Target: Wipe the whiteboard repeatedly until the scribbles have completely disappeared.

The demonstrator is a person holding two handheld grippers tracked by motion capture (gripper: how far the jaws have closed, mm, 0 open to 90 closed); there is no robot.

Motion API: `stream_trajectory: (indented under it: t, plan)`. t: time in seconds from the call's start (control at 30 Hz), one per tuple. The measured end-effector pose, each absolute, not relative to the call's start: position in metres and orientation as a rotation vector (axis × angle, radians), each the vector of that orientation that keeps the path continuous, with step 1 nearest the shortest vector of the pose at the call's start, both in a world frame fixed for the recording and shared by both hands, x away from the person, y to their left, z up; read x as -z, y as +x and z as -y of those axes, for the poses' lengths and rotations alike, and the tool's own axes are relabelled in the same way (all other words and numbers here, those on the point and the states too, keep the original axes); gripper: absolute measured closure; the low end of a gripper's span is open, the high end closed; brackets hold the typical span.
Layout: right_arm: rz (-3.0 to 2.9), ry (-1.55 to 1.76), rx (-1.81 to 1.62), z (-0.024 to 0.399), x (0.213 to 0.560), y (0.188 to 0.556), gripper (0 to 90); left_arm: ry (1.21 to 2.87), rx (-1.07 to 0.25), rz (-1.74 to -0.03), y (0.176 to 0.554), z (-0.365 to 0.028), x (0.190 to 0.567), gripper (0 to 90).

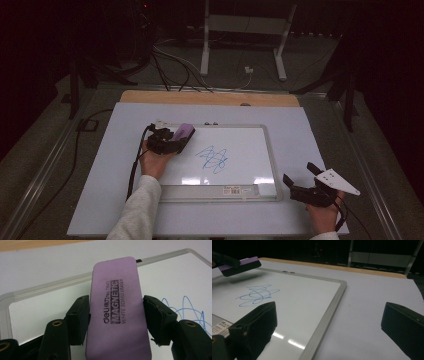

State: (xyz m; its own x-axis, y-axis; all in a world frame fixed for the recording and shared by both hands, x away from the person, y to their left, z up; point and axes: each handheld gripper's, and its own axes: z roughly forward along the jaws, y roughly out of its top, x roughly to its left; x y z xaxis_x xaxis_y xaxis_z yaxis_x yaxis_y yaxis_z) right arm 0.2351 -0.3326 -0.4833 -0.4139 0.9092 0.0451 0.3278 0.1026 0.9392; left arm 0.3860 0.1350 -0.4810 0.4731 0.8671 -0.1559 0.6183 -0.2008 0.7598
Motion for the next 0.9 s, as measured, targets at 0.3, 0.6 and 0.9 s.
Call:
stream_trajectory:
  t: [0.3,0.6,0.9]
  plan:
    - [-1.811,1.206,-1.312,0.332,0.482,0.234,0.7,1.927,-0.408,-1.189,0.381,-0.129,0.472,41.6]
    - [-1.812,1.206,-1.313,0.331,0.482,0.234,0.7,1.941,-0.406,-1.13,0.374,-0.121,0.467,41.6]
    - [-1.809,1.203,-1.315,0.331,0.482,0.234,0.7,1.98,-0.395,-1.075,0.369,-0.109,0.469,41.6]
